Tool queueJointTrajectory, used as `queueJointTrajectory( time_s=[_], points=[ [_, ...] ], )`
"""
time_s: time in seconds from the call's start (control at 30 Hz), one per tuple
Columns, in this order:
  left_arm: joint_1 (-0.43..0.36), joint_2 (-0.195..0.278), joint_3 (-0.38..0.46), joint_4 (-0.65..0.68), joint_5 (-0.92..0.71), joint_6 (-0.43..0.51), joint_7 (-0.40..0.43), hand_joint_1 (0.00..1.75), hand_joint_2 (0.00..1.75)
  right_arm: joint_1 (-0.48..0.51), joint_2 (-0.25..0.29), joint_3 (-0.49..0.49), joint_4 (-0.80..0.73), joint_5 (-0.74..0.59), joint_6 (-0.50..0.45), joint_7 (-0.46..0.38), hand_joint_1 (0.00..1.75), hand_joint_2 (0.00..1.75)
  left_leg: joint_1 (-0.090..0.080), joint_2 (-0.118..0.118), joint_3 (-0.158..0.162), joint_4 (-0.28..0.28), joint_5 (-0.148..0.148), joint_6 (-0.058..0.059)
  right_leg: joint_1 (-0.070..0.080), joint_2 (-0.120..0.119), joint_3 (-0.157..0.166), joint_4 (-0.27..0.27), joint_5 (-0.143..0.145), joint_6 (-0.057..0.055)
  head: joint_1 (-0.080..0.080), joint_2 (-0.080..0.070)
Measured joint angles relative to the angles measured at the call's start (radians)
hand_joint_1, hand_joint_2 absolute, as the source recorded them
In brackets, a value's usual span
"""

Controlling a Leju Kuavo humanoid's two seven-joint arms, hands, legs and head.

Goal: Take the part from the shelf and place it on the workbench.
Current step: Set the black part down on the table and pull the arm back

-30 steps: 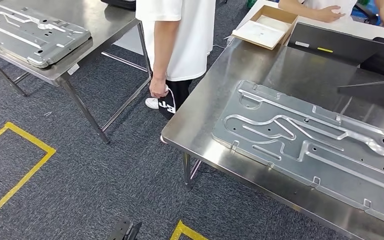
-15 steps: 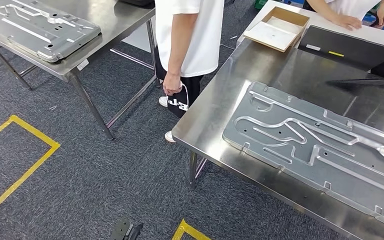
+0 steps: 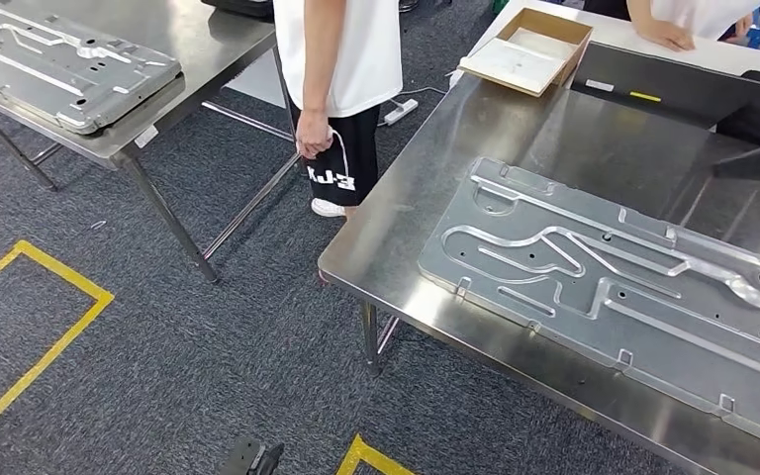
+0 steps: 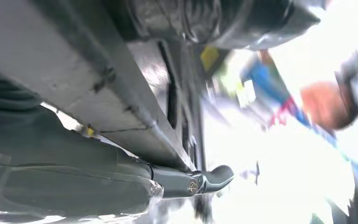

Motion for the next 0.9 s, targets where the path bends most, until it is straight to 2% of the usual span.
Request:
queueJointTrajectory(
  time_s=[0.03,0.07,0.13,0.2,0.23,0.3,0.33,0.37,0.4,0.43,0.47,0.5,0.53,0.57,0.6,0.67,0.7,0.77,0.83,0.87,0.9],
  points=[
    [-0.002,-0.001,0.0,0.0,-0.001,0.001,0.0,0.0,0.0,-0.001,0.01,0.002,0.005,0.004,-0.045,-0.007,0.0,0.0,-0.003,0.0,0.024,-0.05,0.015,0.008,0.001,0.002,0.0,-0.001,0.001,0.002,0.0,0.0],
    [-0.003,-0.001,0.0,0.0,-0.001,0.001,0.0,0.0,0.0,-0.001,0.017,0.003,0.01,0.006,-0.049,-0.01,0.0,0.0,-0.005,0.0,0.037,-0.077,0.017,0.013,0.001,0.004,-0.001,-0.002,0.002,0.005,0.0,0.0],
    [-0.004,-0.003,0.0,0.0,-0.003,0.002,0.0,0.0,0.0,0.004,0.024,0.003,0.016,0.015,-0.005,-0.014,0.0,0.0,-0.005,0.001,0.044,-0.093,0.016,0.015,-0.001,0.008,-0.001,-0.009,0.007,0.016,0.0,0.0],
    [-0.005,-0.006,0.0,0.0,-0.004,0.003,0.0,0.0,0.0,0.013,0.026,0.003,0.018,0.042,-0.009,-0.013,0.0,0.0,-0.001,0.003,0.052,-0.115,0.028,0.02,-0.004,0.006,-0.007,0.001,-0.004,0.025,0.0,0.0],
    [-0.006,-0.008,0.0,0.0,-0.005,0.004,0.0,0.0,0.0,0.016,0.026,0.003,0.018,0.054,-0.027,-0.01,0.0,0.0,0.002,0.003,0.056,-0.127,0.035,0.023,-0.004,0.004,-0.021,0.03,-0.023,0.028,0.001,0.0],
    [-0.006,-0.01,0.001,0.0,-0.006,0.005,0.0,0.0,0.0,0.012,0.027,0.003,0.027,0.061,-0.013,0.006,0.0,0.0,0.003,0.001,0.058,-0.135,0.04,0.026,-0.005,0.0,-0.076,0.145,-0.081,0.032,0.001,0.0],
    [-0.005,-0.01,0.001,0.0,-0.007,0.004,0.001,0.0,0.0,0.01,0.028,0.003,0.033,0.061,0.031,0.011,0.0,0.0,0.004,0.001,0.058,-0.134,0.04,0.026,-0.005,0.0,-0.106,0.203,-0.102,0.036,0.001,0.0],
    [-0.004,-0.01,0.001,0.0,-0.007,0.003,0.001,0.0,0.0,0.009,0.029,0.003,0.04,0.066,0.083,0.011,0.0,0.0,0.004,0.002,0.058,-0.132,0.039,0.025,-0.007,-0.001,-0.127,0.238,-0.107,0.04,0.001,0.0],
    [-0.004,-0.01,0.002,0.0,-0.008,0.002,0.001,0.0,0.0,0.011,0.03,0.003,0.045,0.082,0.125,0.008,0.0,0.0,0.005,0.003,0.058,-0.13,0.037,0.023,-0.01,-0.003,-0.13,0.236,-0.092,0.044,0.001,0.0],
    [-0.004,-0.011,0.002,0.0,-0.008,0.001,0.002,0.0,0.0,0.013,0.032,0.003,0.048,0.094,0.162,0.003,0.0,0.0,0.007,0.004,0.057,-0.125,0.033,0.02,-0.014,-0.005,-0.114,0.198,-0.06,0.048,0.001,0.0],
    [-0.004,-0.011,0.002,0.0,-0.009,0.0,0.002,0.0,0.0,0.012,0.033,0.003,0.052,0.101,0.195,-0.002,0.0,0.0,0.008,0.004,0.057,-0.118,0.028,0.016,-0.018,-0.009,-0.083,0.132,-0.024,0.052,0.001,0.0],
    [-0.005,-0.011,0.002,0.0,-0.01,-0.001,0.002,0.0,0.0,0.007,0.034,0.003,0.059,0.102,0.233,-0.005,0.0,0.0,0.007,0.004,0.054,-0.109,0.023,0.01,-0.019,-0.011,-0.053,0.072,0.0,0.054,0.001,0.0],
    [-0.005,-0.01,0.003,0.0,-0.01,-0.001,0.002,0.0,0.0,0.002,0.035,0.003,0.066,0.096,0.271,-0.008,0.0,0.0,0.006,0.003,0.051,-0.101,0.018,0.005,-0.018,-0.01,-0.03,0.028,0.015,0.051,0.001,0.0],
    [-0.006,-0.009,0.003,0.0,-0.011,-0.002,0.003,0.0,0.0,-0.002,0.036,0.003,0.073,0.089,0.297,-0.011,0.0,0.0,0.005,0.002,0.049,-0.094,0.014,0.0,-0.015,-0.009,-0.02,0.005,0.017,0.046,0.0,0.0],
    [-0.006,-0.009,0.004,0.0,-0.011,-0.002,0.003,0.0,0.0,-0.003,0.037,0.003,0.079,0.085,0.313,-0.012,0.0,0.0,0.003,0.001,0.046,-0.091,0.013,-0.004,-0.012,-0.006,-0.02,0.004,0.013,0.039,0.0,0.0],
    [-0.006,-0.009,0.005,0.0,-0.011,-0.002,0.003,0.0,0.0,-0.003,0.039,0.003,0.087,0.083,0.321,-0.013,0.0,0.0,0.004,0.001,0.044,-0.087,0.01,-0.011,-0.014,-0.006,-0.023,0.005,0.015,0.025,0.0,0.0],
    [-0.006,-0.009,0.006,0.0,-0.011,-0.002,0.003,0.0,0.0,-0.003,0.039,0.003,0.09,0.083,0.323,-0.013,0.0,0.0,0.004,0.001,0.038,-0.074,-0.001,-0.015,-0.015,-0.006,-0.023,0.004,0.016,0.019,0.0,0.0],
    [-0.006,-0.009,0.006,0.0,-0.011,-0.002,0.003,0.0,0.0,-0.005,0.04,0.003,0.093,0.082,0.324,-0.014,0.0,0.0,0.007,0.002,0.002,0.009,-0.052,-0.025,-0.017,-0.007,-0.021,0.003,0.017,0.008,0.0,0.0],
    [-0.006,-0.009,0.006,0.0,-0.011,-0.002,0.003,0.0,0.0,-0.006,0.041,0.003,0.096,0.082,0.324,-0.015,0.0,0.0,0.008,0.003,-0.062,0.147,-0.112,-0.029,-0.014,-0.007,-0.021,0.003,0.017,0.004,0.0,0.0],
    [-0.005,-0.009,0.007,0.0,-0.011,-0.002,0.003,0.0,0.0,-0.006,0.042,0.003,0.098,0.082,0.325,-0.016,0.0,0.0,0.008,0.003,-0.087,0.195,-0.124,-0.028,-0.012,-0.006,-0.021,0.003,0.017,0.003,0.0,0.0],
    [-0.005,-0.009,0.007,0.0,-0.011,-0.002,0.003,0.0,0.0,-0.006,0.043,0.003,0.101,0.082,0.328,-0.015,0.0,0.0,0.008,0.003,-0.096,0.21,-0.117,-0.024,-0.01,-0.005,-0.02,0.003,0.016,0.002,0.0,0.0]
  ],
)
